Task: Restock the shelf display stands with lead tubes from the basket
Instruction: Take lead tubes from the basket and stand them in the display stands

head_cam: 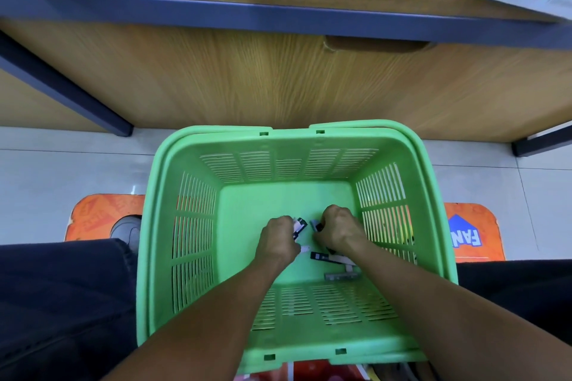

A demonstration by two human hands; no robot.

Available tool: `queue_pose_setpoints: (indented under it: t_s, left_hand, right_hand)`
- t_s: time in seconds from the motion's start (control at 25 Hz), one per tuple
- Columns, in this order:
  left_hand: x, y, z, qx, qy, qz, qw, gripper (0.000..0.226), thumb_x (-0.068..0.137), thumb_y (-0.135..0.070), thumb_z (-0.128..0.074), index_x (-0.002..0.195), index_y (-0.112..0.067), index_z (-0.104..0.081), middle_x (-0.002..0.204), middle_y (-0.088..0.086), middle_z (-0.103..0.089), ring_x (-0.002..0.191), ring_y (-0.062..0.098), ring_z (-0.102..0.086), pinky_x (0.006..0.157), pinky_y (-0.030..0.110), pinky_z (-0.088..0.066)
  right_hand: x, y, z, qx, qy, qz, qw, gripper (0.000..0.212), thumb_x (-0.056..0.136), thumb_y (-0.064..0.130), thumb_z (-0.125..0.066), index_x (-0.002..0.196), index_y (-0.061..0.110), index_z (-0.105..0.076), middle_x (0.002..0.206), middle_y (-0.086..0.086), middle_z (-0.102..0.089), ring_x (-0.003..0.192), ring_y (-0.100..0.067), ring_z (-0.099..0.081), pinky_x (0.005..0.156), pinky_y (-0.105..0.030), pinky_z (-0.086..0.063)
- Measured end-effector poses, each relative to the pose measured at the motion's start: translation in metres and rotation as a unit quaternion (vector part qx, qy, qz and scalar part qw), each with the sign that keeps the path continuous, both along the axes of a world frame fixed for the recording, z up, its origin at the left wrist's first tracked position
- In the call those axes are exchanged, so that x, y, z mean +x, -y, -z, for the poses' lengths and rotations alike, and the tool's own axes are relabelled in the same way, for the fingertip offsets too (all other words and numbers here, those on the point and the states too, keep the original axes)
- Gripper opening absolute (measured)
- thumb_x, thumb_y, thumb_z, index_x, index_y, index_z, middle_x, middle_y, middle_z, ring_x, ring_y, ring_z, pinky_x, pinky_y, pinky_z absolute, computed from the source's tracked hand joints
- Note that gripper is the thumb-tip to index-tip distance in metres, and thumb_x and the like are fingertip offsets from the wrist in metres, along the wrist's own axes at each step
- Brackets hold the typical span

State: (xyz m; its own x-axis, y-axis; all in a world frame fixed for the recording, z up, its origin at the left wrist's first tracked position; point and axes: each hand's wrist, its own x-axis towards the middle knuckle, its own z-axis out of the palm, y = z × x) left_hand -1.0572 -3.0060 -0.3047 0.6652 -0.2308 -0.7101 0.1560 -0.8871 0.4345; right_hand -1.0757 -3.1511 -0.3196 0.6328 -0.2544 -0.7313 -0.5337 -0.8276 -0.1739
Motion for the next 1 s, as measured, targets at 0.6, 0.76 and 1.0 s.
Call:
queue_pose_setpoints:
  t_s: [0.6, 0.76, 1.0]
  left_hand:
    - [0.006, -0.001, 0.003, -0.103, -0.102, -0.261, 0.954, 0.025, 0.071, -0.015, -0.085, 0.071, -0.011, -0.061, 0.061, 0.006, -0.058, 0.052, 0.021, -0.053, 0.046, 0.022, -0.038]
    - [0.036, -0.011, -0.015, -0.211, -0.154, -0.421, 0.868, 0.026, 0.071, -0.015, -0.083, 0.091, -0.003, -0.071, 0.076, 0.013, -0.064, 0.065, 0.023, -0.056, 0.058, 0.028, -0.041]
    - [0.045, -0.006, -0.071, -0.349, -0.173, -0.373, 0.842, 0.025, 0.080, -0.006, -0.082, 0.099, 0.006, -0.071, 0.090, 0.020, -0.075, 0.076, 0.027, -0.072, 0.069, 0.035, -0.056]
  right_hand:
    - [0.005, 0.003, -0.007, 0.170, 0.040, 0.187, 0.967, 0.016, 0.077, 0.022, -0.087, 0.077, 0.015, -0.072, 0.079, -0.008, -0.074, 0.073, -0.020, -0.070, 0.075, -0.035, -0.060]
    - [0.018, 0.005, -0.035, 0.325, 0.060, 0.249, 0.910, 0.032, 0.074, 0.021, -0.090, 0.100, 0.010, -0.076, 0.093, -0.003, -0.078, 0.091, -0.015, -0.072, 0.087, -0.030, -0.054]
    - [0.038, 0.010, -0.097, 0.406, 0.088, 0.170, 0.893, 0.018, 0.085, 0.003, -0.077, 0.101, -0.005, -0.073, 0.078, -0.005, -0.075, 0.072, -0.013, -0.070, 0.072, -0.029, -0.060]
